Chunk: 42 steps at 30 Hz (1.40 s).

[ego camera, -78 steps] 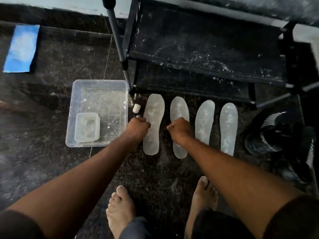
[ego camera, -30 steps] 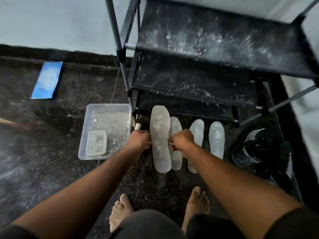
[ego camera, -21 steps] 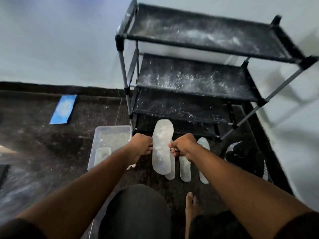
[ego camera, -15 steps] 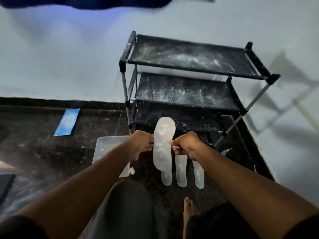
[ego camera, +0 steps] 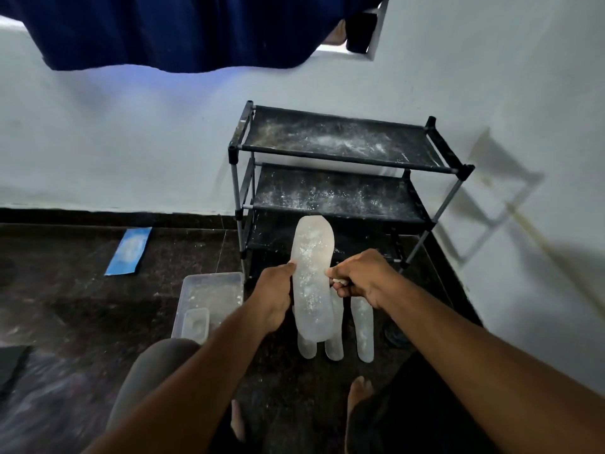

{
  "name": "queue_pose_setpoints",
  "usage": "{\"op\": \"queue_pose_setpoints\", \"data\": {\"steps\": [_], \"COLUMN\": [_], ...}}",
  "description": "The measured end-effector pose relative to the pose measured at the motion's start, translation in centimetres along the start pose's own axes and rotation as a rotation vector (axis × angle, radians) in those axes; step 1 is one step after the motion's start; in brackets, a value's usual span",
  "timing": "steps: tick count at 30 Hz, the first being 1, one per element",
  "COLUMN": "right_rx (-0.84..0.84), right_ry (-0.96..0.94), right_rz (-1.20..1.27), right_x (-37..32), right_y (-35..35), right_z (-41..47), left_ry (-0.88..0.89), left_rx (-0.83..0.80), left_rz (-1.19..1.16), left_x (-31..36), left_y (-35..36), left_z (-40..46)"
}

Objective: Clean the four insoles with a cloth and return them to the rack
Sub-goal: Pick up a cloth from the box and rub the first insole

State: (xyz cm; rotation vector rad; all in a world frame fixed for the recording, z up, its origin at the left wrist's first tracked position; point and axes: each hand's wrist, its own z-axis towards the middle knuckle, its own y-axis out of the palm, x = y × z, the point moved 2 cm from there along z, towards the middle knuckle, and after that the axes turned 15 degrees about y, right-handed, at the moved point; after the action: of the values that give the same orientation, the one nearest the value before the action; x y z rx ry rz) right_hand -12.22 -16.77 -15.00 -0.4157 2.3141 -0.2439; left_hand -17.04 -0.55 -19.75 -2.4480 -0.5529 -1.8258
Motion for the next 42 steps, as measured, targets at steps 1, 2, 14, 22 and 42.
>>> {"op": "queue_pose_setpoints", "data": {"steps": [1, 2, 14, 22, 42], "right_rx": [-0.003, -0.006, -0.071, -0.056, 0.088], "right_ry": [0.003, 0.008, 0.051, -0.041, -0.712], "right_rz": [-0.004, -0.005, 0.013, -0.054, -0.332], "right_x": [0.3, 0.5, 1.4, -0.4, -1.3], "right_y": [0.1, 0.3, 1.8, 3.3, 4.3], "right_z": [-0.2, -0.2, 2.4, 3.3, 0.0], "left_ry": [-0.011, -0.024, -0.071, -0.086, -0.021], "left_rx": [-0.004, -0.007, -0.108, -0.083, -0.107], "left_rz": [-0.017, -0.035, -0.180, -0.313, -0.403], "left_x": [-0.4, -0.8, -2.3, -2.4, -0.5], "left_y": [-0.1, -0.2, -2.0, -2.6, -2.0], "left_z": [-0.3, -0.5, 1.4, 2.9, 3.7]}}
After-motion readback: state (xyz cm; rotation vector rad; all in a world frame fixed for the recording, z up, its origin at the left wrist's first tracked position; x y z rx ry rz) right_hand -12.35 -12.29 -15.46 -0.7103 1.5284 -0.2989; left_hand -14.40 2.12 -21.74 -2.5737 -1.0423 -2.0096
